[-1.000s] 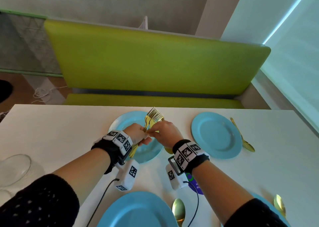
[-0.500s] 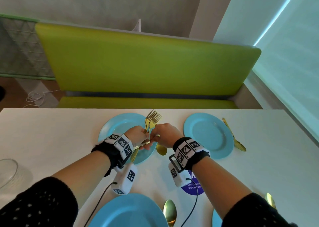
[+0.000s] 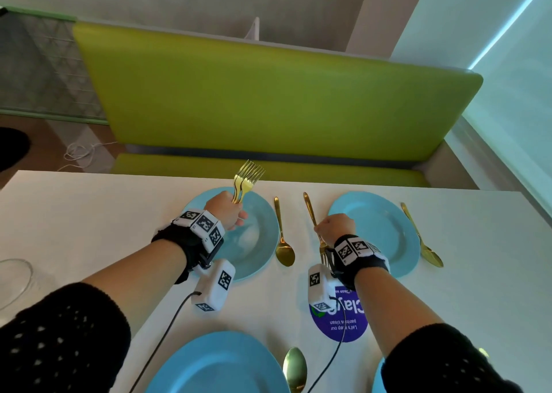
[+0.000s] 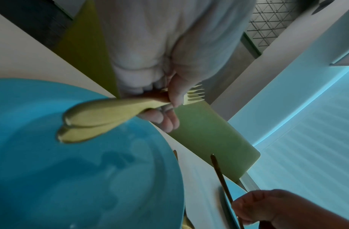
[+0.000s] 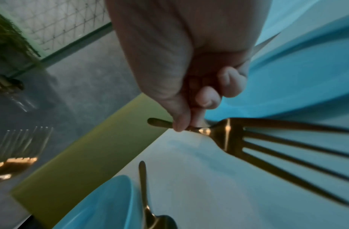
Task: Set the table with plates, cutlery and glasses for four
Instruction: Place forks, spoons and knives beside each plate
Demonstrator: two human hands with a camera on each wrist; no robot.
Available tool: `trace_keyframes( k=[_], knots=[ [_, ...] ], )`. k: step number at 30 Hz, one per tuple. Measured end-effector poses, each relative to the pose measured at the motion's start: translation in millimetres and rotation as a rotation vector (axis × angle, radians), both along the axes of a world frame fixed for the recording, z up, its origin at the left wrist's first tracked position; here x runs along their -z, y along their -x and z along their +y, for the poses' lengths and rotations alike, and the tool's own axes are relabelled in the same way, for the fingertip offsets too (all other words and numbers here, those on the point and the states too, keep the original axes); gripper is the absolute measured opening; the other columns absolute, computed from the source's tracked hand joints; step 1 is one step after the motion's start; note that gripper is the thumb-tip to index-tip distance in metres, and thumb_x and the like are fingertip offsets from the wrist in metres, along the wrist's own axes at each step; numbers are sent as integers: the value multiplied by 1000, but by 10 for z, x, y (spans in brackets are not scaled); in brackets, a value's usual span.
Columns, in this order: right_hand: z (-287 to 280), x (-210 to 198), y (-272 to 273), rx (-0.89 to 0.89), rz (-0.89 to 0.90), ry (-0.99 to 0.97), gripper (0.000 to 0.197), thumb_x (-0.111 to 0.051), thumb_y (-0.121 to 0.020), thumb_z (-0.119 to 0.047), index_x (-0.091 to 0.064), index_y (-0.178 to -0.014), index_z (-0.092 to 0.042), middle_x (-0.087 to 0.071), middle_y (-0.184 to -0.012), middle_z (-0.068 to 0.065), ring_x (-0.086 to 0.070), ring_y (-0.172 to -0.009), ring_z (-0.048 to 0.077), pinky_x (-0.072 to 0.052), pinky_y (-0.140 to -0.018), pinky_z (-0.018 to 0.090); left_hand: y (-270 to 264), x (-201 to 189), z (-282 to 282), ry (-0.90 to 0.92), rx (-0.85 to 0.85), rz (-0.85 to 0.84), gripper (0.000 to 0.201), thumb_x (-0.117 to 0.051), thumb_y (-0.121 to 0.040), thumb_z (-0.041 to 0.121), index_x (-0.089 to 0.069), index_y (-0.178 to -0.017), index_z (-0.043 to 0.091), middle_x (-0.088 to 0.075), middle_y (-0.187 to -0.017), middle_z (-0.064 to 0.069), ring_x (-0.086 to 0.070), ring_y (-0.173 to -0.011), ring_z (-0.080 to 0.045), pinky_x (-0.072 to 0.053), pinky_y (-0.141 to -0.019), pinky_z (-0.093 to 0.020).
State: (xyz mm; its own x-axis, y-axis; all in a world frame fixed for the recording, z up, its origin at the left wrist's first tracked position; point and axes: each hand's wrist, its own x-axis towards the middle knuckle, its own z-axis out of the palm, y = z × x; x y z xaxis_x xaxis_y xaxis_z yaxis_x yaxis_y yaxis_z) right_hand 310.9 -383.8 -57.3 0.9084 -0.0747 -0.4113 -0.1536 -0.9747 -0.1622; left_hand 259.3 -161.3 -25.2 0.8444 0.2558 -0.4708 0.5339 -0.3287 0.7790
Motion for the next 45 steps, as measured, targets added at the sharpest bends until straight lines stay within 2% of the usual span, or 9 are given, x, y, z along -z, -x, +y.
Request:
trace_keyframes(
  k=[3,6,15,19,23,27,34,42,45],
  knots=[
    [-1,112,-18,17,51,94,25,-51,-91,-28,-64,-92,-7,-59,-79,3,-57,-82,21,-44,-62,22,-7,51,-23,10,2,8,8,-39,-99,13,-45,-97,8,-61,-76,-1,-55,-62,-12,-43,-55,-23],
    [4,227,-41,116,63,55,31,-53,-90,-26,-49,-65,-9,-43,-60,-1,-47,-56,14,-26,-42,20,-17,94,-30,30,0,14,9,-39,-99,14,-45,-95,8,-62,-77,-1,-57,-63,-13,-44,-55,-23],
    [16,339,-32,219,-1,-73,26,-59,-83,-18,-47,-61,-9,-44,-57,0,-40,-46,12,-24,-37,20,7,149,-55,44,-23,4,21,-40,-99,14,-44,-78,17,-63,-78,1,-60,-64,-12,-45,-54,-22],
    [-39,315,-51,315,-29,-159,21,-68,-76,-23,-54,-72,-9,-56,-71,5,-53,-60,21,-29,-40,19,10,149,-56,71,-57,-9,18,-41,-98,13,-45,-81,14,-62,-74,1,-59,-62,-13,-45,-54,-22],
    [-123,303,-47,407,-54,-223,23,-68,-74,-21,-49,-66,-10,-56,-68,5,-51,-53,18,-35,-43,20,30,162,-47,76,-62,-2,20,-42,-98,13,-45,-79,16,-63,-76,0,-60,-63,-14,-45,-54,-23],
    [-183,289,-29,430,-71,-247,22,-69,-77,-23,-53,-78,-8,-57,-78,8,-55,-68,25,-42,-55,25,47,171,-52,74,-59,5,20,-42,-98,13,-45,-78,15,-63,-75,1,-60,-63,-14,-45,-53,-23],
    [-217,274,-2,435,-64,-257,30,-69,-79,-25,-47,-66,-9,-58,-80,8,-54,-67,23,-34,-45,21,70,146,-92,83,-63,0,21,-42,-98,12,-44,-77,15,-63,-75,0,-59,-62,-14,-44,-53,-23],
    [-199,239,46,452,-75,-287,41,-72,-77,-34,-60,-102,-3,-68,-98,13,-56,-72,26,-44,-60,27,175,144,-106,82,-82,-10,20,-42,-98,12,-45,-78,15,-62,-76,0,-58,-60,-13,-43,-52,-22],
    [-109,112,96,399,-130,-311,46,-69,-81,-38,-54,-109,-5,-65,-108,14,-62,-90,31,-49,-73,32,272,139,-78,43,-121,-25,21,-44,-96,12,-46,-76,17,-61,-78,0,-56,-57,-13,-40,-49,-21]
  ],
)
